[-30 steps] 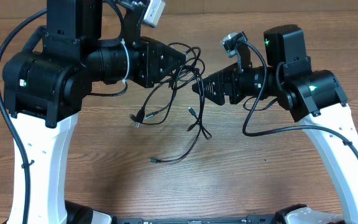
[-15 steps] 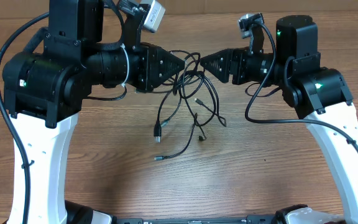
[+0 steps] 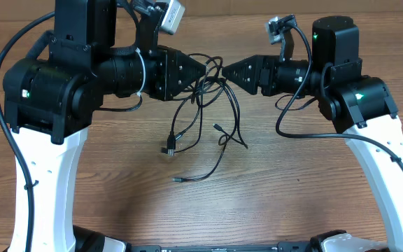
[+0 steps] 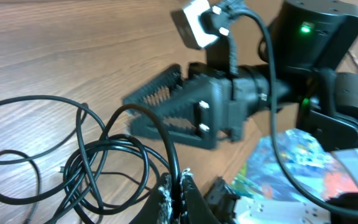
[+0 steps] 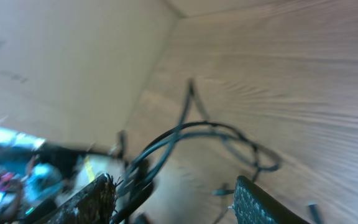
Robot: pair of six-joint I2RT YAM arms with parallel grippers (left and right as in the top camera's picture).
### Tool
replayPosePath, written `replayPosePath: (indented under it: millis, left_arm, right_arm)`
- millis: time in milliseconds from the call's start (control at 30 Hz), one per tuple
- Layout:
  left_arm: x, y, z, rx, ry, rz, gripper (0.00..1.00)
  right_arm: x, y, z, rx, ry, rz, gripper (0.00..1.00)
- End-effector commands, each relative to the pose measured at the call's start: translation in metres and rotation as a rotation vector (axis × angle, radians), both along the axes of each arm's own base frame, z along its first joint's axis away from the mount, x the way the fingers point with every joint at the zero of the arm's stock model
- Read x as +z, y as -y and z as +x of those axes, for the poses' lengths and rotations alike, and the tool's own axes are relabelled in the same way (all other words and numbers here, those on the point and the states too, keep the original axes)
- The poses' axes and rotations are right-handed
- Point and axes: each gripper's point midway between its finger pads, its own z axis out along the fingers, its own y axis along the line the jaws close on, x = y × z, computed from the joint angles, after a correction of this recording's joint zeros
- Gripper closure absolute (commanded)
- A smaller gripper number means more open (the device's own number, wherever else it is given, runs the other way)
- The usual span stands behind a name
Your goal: Untangle cables
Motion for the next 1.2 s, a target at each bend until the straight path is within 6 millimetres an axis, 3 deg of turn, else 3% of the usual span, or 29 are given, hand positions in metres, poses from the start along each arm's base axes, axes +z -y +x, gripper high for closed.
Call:
replayPosePath:
  millis: [0, 233, 433, 500, 567, 600, 800, 1033, 1167]
  left_arm:
    - [0.010, -0.004, 0.001, 0.021, 0.075, 0.024, 0.96]
    - [0.012, -0.006, 0.006, 0.045, 0.089, 0.028, 0.96]
    - [0.017, 0.001, 0.000, 0.005, 0.075, -0.016, 0.96]
    - [0.017, 0.003, -0.002, -0.001, 0.075, -0.016, 0.96]
    - [0.017, 0.003, -0.002, -0.003, 0.074, -0.016, 0.96]
    - [0.017, 0.003, -0.002, -0.003, 0.074, -0.016, 0.96]
    - [0.016, 0.002, -0.002, 0.001, 0.070, -0.014, 0.96]
    - [0.015, -0.001, -0.002, -0.003, 0.080, -0.003, 0.96]
    - [0.016, -0.005, -0.001, 0.011, 0.081, -0.003, 0.96]
  right_arm:
    - [0.016, -0.009, -0.019, 0.106, -0.011, 0.075, 0.41]
    - [0.012, -0.025, -0.036, 0.161, -0.047, 0.069, 0.41]
    - [0.005, -0.036, -0.036, 0.139, -0.024, 0.019, 0.41]
    - [0.006, -0.039, -0.035, 0.136, -0.010, 0.015, 0.53]
    - [0.007, -0.040, -0.034, 0.135, 0.000, 0.016, 0.87]
    - [0.006, -0.038, -0.032, 0.120, 0.002, 0.006, 0.96]
    - [-0.017, -0.018, -0.008, -0.061, -0.014, -0.124, 0.96]
    - [-0.055, 0.031, 0.015, -0.316, -0.033, -0.390, 0.96]
    - [-0.067, 0.055, 0.019, -0.407, -0.053, -0.483, 0.96]
